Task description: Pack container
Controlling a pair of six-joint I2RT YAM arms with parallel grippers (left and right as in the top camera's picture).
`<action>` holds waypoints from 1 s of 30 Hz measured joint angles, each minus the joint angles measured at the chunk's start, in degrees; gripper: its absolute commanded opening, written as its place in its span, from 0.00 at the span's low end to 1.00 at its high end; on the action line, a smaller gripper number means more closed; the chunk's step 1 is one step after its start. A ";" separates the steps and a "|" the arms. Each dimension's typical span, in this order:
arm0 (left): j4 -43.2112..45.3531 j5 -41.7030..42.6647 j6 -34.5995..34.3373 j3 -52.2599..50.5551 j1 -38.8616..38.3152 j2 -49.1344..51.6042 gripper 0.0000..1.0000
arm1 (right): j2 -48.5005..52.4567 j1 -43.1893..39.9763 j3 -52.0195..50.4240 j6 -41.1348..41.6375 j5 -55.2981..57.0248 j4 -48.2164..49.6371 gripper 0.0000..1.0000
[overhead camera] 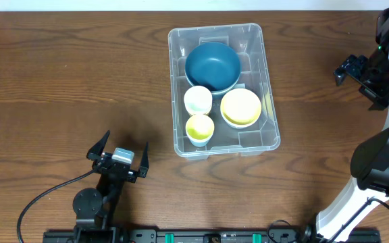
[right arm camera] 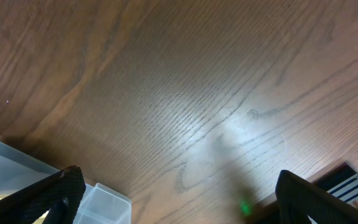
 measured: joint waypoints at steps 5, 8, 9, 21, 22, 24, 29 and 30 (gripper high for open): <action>0.00 0.00 0.00 0.00 0.00 0.00 0.98 | 0.00 0.00 0.00 0.00 0.00 -0.02 0.99; -0.02 0.00 0.00 0.00 0.00 0.00 0.98 | 0.00 0.00 0.00 0.00 0.00 -0.02 0.99; 0.00 0.00 0.00 0.00 0.00 0.00 0.98 | 0.00 0.00 0.00 0.00 0.00 -0.02 0.99; -0.02 0.00 0.00 0.02 0.00 0.00 0.98 | 0.00 0.00 0.00 0.00 0.00 0.00 0.99; -0.02 0.00 0.00 0.02 0.00 0.00 0.98 | 0.00 0.00 0.00 0.00 0.00 0.00 0.99; -0.02 0.00 0.00 0.02 0.00 0.00 0.98 | 0.00 0.00 0.00 0.00 0.00 0.00 0.99; -0.02 0.00 0.00 0.02 0.00 0.00 0.98 | -0.68 0.17 -0.07 0.00 0.00 0.07 0.99; -0.02 0.00 0.00 0.02 0.00 0.00 0.98 | -1.42 0.39 -0.11 0.00 0.04 0.09 0.99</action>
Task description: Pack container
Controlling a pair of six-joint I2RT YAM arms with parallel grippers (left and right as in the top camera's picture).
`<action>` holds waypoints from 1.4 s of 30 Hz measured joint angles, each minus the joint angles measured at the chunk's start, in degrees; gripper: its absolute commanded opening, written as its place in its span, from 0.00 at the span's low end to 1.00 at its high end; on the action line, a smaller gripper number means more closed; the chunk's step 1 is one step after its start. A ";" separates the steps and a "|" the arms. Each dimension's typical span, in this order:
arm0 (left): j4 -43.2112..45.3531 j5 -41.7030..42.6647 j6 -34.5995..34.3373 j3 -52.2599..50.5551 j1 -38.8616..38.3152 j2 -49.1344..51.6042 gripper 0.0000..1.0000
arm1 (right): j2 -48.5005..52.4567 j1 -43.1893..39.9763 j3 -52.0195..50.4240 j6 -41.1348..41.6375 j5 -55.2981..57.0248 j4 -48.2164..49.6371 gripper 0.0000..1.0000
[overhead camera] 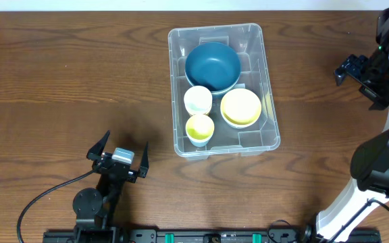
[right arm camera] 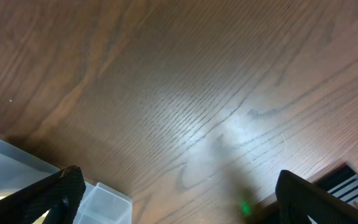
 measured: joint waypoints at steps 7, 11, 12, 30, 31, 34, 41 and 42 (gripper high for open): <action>-0.02 -0.02 0.00 0.00 0.00 0.00 0.98 | -16.37 7.21 -0.39 0.00 0.15 0.20 0.99; -0.04 0.00 0.00 0.04 0.00 0.00 0.98 | -29.55 14.80 -0.61 -0.04 0.81 0.68 0.99; -0.07 0.00 0.00 0.04 0.00 0.00 0.98 | -31.69 16.02 -1.03 -0.04 1.20 1.66 0.99; -0.59 0.04 0.04 0.33 0.00 0.00 0.98 | -81.74 20.96 -68.24 0.57 7.48 46.51 0.99; -0.59 0.00 0.02 0.33 0.00 0.00 0.98 | -84.32 20.96 -72.13 0.70 7.50 49.37 0.99; -0.59 0.00 0.04 0.33 0.00 0.00 0.98 | -90.20 20.94 -82.47 0.52 7.45 58.21 0.99; -0.61 0.00 0.15 0.35 0.00 -0.02 0.98 | -97.90 20.94 -99.21 -7.08 4.85 75.63 0.99; -0.59 0.00 0.15 0.35 0.00 -0.02 0.98 | -99.03 20.94 -101.22 -9.33 3.96 78.88 0.99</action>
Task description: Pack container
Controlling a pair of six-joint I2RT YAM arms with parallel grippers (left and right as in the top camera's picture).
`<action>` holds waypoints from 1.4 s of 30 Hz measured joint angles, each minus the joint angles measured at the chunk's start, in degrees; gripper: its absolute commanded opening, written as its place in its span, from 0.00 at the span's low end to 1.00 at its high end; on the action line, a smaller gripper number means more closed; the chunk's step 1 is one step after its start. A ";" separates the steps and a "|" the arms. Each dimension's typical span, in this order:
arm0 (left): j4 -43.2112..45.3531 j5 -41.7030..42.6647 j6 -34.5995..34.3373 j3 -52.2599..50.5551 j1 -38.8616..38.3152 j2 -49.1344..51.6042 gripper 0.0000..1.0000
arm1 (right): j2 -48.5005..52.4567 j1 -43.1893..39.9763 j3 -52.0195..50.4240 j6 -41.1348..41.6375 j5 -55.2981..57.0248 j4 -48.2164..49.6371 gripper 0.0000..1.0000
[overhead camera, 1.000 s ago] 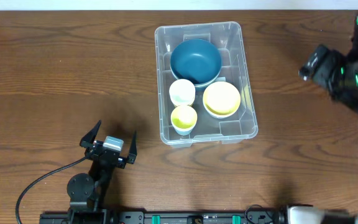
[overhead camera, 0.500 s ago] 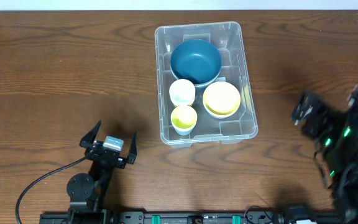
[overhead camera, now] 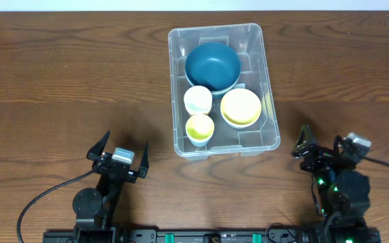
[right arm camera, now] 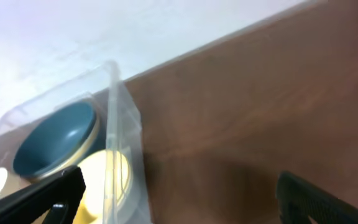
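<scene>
A clear plastic container (overhead camera: pixel 270 101) stands at the middle of the table. Inside it are a dark blue bowl (overhead camera: pixel 212 66), a white cup (overhead camera: pixel 198 100), a yellow cup (overhead camera: pixel 199 127) and a pale yellow bowl (overhead camera: pixel 240 107). My right gripper (overhead camera: pixel 321 145) sits low at the front right, just right of the container's near corner, open and holding nothing. The right wrist view looks along the container wall (right arm camera: pixel 120 143) at the blue bowl (right arm camera: pixel 55 140) and the yellow bowl (right arm camera: pixel 95 180); the gripper (right arm camera: pixel 179 202) is spread wide there. At the front left, my left gripper (overhead camera: pixel 125 140) stands open and holds nothing.
Brown wooden tabletop (overhead camera: pixel 59 74) surrounds the container. A black cable (overhead camera: pixel 42 196) runs from the left arm's base toward the front edge. A pale wall (right arm camera: pixel 104 31) shows behind the table in the right wrist view.
My right arm was raised at the table's far right edge, its camera over bare wood. Now it sits low at the front right beside the container, still open. The left arm and the container's contents are unchanged.
At both earlier moments the container held all the bowls and cups, the left gripper rested open at the front left, and the right gripper hung open at the far right. By now the right arm has come down to the front right.
</scene>
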 measured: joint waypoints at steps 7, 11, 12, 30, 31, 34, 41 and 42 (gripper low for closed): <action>-0.02 0.00 0.00 0.00 0.00 0.00 0.98 | -7.50 0.00 -6.34 -8.35 -2.23 4.96 0.99; -0.02 0.00 0.00 0.00 0.00 0.00 0.98 | -9.97 0.00 -8.07 -9.79 -2.58 5.29 0.99; -0.02 0.00 0.00 0.00 0.00 0.00 0.98 | -10.64 0.00 -8.46 -10.12 -2.62 5.35 0.99; -0.02 0.00 0.00 0.00 0.00 0.00 0.98 | -14.47 -0.04 -12.52 -13.64 -3.21 6.58 0.99; -0.02 0.00 0.00 0.00 0.00 0.00 0.98 | -14.47 -0.04 -12.90 -13.79 -3.28 6.62 0.99; -0.02 0.00 0.00 0.00 0.00 0.00 0.98 | -14.47 -0.04 -13.79 -14.47 -3.54 6.73 0.99; -0.02 0.00 0.00 0.00 0.00 0.00 0.98 | -14.49 -0.04 -13.79 -15.54 -3.67 6.91 0.99; -0.02 0.00 0.00 0.00 0.00 0.00 0.98 | -14.49 -0.04 -13.79 -15.63 -3.67 6.93 0.99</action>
